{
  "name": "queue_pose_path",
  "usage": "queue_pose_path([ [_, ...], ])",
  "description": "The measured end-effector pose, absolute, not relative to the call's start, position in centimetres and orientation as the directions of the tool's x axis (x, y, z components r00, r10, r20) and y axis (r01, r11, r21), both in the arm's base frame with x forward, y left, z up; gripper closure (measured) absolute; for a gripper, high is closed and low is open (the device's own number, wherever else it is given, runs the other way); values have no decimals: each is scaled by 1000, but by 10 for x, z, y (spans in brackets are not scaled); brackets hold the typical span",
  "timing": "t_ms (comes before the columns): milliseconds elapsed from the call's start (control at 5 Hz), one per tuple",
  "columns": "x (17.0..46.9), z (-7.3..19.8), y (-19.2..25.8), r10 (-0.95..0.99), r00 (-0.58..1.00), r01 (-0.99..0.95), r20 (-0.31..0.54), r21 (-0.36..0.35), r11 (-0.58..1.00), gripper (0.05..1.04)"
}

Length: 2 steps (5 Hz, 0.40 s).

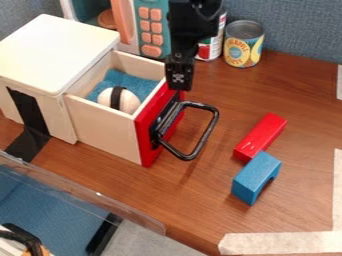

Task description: Close the drawer

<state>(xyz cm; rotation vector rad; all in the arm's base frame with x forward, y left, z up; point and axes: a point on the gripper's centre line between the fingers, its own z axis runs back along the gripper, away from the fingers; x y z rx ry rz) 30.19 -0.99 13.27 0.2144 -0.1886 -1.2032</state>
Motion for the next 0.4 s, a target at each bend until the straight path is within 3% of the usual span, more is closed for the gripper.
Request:
queue_pose_path([
  [400, 307, 123, -26, -967, 236, 934, 101, 252, 254, 84],
])
